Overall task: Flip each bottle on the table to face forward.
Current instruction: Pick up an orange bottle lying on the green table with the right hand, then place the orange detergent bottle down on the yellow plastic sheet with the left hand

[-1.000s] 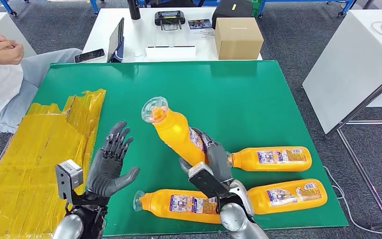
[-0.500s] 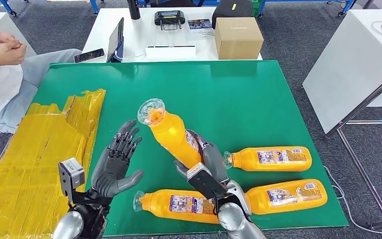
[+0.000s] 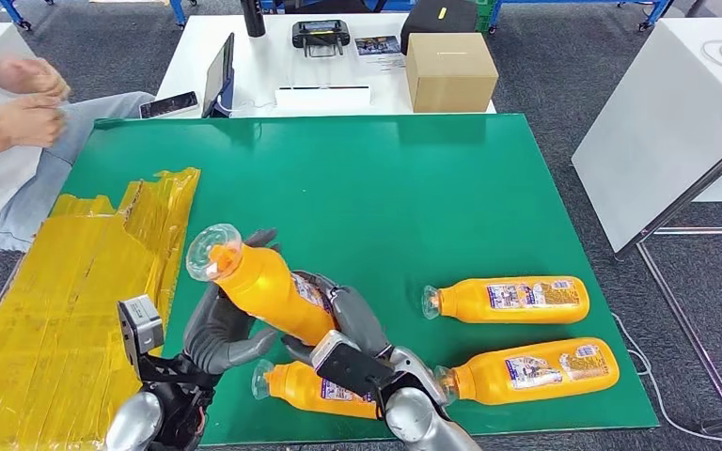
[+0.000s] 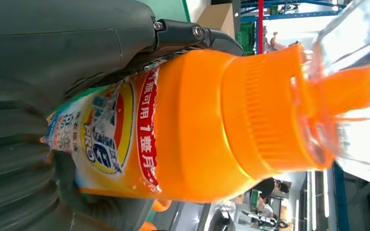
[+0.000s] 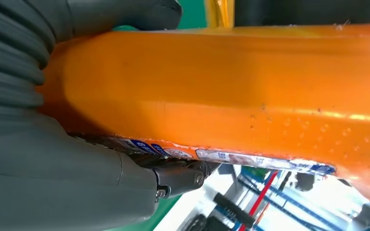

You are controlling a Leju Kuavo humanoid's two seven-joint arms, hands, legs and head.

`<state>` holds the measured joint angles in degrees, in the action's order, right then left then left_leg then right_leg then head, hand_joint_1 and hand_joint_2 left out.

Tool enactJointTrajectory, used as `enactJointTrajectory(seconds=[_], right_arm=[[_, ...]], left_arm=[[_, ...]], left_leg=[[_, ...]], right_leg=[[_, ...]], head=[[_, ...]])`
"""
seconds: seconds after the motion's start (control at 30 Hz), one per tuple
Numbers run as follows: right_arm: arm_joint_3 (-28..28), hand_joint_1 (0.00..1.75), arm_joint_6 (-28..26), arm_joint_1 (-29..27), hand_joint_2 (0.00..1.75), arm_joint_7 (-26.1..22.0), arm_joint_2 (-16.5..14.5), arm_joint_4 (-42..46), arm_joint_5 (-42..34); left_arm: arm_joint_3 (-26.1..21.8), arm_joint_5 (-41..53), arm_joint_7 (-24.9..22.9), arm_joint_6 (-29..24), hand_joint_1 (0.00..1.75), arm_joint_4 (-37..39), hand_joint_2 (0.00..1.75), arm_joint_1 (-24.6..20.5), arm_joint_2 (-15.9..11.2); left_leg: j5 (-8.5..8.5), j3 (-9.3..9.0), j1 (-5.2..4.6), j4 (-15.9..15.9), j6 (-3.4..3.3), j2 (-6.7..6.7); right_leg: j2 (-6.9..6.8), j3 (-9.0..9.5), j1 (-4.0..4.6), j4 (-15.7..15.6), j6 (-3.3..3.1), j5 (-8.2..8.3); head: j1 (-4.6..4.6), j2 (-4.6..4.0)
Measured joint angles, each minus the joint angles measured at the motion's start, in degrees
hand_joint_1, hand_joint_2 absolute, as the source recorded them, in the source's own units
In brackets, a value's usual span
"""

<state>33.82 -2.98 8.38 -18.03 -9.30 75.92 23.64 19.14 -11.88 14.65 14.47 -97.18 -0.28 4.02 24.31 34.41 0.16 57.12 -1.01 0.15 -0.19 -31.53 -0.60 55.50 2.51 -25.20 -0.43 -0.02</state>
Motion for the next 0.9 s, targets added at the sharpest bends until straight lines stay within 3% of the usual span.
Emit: enactJointTrajectory(seconds=[0.2,0.37,0.5,0.9], right_arm=[[2.33,1.75,0.41,1.11,1.75,0.04,0.02,-0.9,-0.24],[4.0,1.75,0.4,1.78,1.75,0.68,0.13,-1.69,-0.28],[4.52,1.75,0.34,2.06,1.75,0.91,0.19,-2.17,-0.35],[5.18,1.75,-0.22,2.88,1.75,1.52,0.16,-2.8,-0.84]], left_arm=[[0.14,1.3,0.31,-1.63,0.01,0.97,1.75,-0.75,-0.02],[0.32,7.68,1.71,-7.92,0.05,1.54,1.75,-1.16,0.17],[0.34,8.52,1.92,-9.31,1.71,1.7,1.75,-1.25,0.5],[0.46,6.65,3.07,-13.22,1.75,1.73,1.75,-0.86,1.16]], left_leg=[[0.0,0.0,0.0,0.0,0.0,0.0],[-0.01,0.0,0.01,0.0,0.01,-0.01],[-0.01,0.0,0.0,0.0,0.01,0.01],[-0.01,0.0,0.0,0.0,0.01,0.0]], right_leg=[[0.01,0.0,0.0,0.0,0.0,0.0],[-0.02,-0.01,0.01,0.0,0.0,0.0],[0.0,-0.01,0.0,0.0,0.0,0.0],[0.0,-0.01,0.01,0.0,0.0,0.0]], head=[[-0.01,0.0],[0.0,0.0],[-0.01,0.0],[-0.01,0.0]])
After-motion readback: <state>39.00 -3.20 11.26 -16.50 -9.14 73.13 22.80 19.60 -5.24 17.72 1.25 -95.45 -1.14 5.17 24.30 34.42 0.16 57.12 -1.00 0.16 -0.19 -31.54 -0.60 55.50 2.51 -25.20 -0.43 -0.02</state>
